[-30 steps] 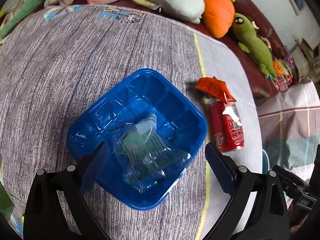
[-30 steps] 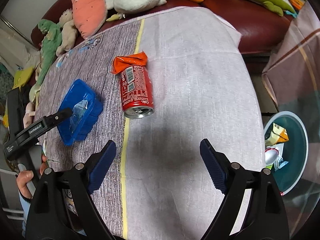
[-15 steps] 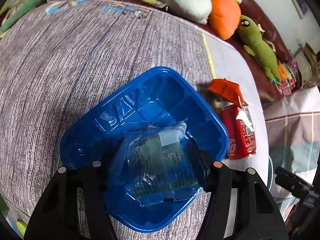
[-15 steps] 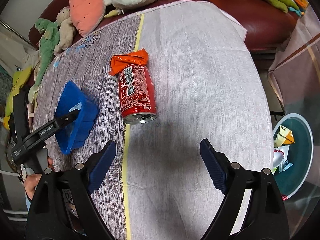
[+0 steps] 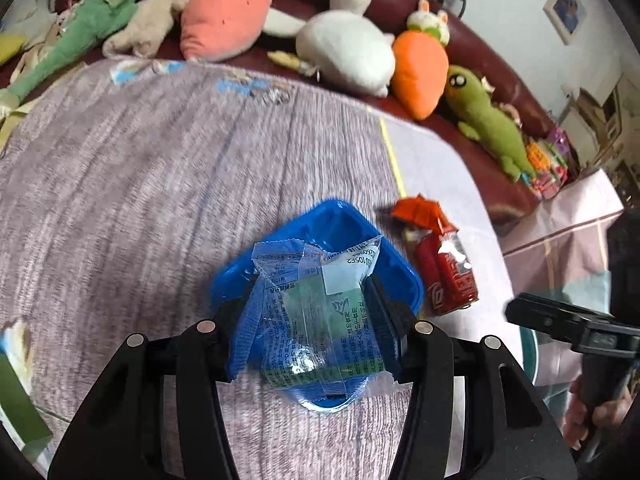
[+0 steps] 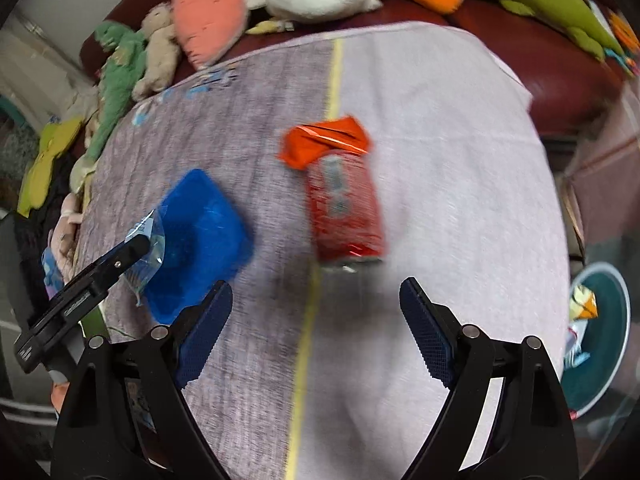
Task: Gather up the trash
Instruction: 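Grasp the clear snack packet with the left gripper while the right gripper grasps the blue tray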
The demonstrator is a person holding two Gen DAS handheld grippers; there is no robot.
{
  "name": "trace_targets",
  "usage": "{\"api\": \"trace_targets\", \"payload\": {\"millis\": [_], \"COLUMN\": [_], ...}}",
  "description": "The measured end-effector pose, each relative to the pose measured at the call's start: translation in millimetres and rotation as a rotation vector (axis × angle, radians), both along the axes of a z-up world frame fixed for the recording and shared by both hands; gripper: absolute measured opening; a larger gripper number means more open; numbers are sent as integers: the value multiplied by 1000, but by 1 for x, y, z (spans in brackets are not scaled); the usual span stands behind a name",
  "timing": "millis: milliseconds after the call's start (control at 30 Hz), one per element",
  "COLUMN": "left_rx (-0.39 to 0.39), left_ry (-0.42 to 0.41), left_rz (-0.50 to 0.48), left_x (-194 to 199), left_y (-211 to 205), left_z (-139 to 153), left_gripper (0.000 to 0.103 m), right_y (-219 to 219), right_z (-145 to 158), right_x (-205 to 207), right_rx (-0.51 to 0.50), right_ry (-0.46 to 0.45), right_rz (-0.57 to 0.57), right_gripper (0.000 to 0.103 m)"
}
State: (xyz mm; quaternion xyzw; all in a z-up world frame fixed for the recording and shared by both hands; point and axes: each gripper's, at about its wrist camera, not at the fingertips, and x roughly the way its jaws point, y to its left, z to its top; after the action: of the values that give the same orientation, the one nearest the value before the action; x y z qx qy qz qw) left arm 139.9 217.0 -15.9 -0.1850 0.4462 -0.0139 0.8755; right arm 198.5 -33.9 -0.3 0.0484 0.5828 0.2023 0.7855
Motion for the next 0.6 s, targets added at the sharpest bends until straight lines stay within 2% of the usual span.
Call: {"api": "trace_targets", "payload": {"millis": [167, 233, 267, 300, 467, 533, 600], "left_rx": [5, -1, -2, -2, -15, -18, -28], "left_ry": [-31, -29, -26, -23, -10, -7, 0], "left_rz": [27, 39, 46, 52, 79, 91, 103], "left_x": [-7, -10, -11, -12, -15, -16, -16], "left_y": [20, 28, 32, 35, 49, 54, 58], "left_z": [10, 9, 9, 7, 2, -1, -5], "left_gripper": [53, 53, 53, 53, 53, 53, 53], "right_y": [49, 62, 71, 78, 104, 113, 120], "right_z": [3, 0, -4, -9, -33, -44, -57], "right_x": [19, 29, 36, 40, 53, 57, 60], "right_rx": [-15, -34, -45, -51, -76, -81, -88], "right_ry": [-31, -39, -31, -21, -1, 8, 27], "right_rz": [90, 109, 127, 144, 213, 234, 248], "right_gripper": [80, 70, 60, 56, 53, 48, 37]}}
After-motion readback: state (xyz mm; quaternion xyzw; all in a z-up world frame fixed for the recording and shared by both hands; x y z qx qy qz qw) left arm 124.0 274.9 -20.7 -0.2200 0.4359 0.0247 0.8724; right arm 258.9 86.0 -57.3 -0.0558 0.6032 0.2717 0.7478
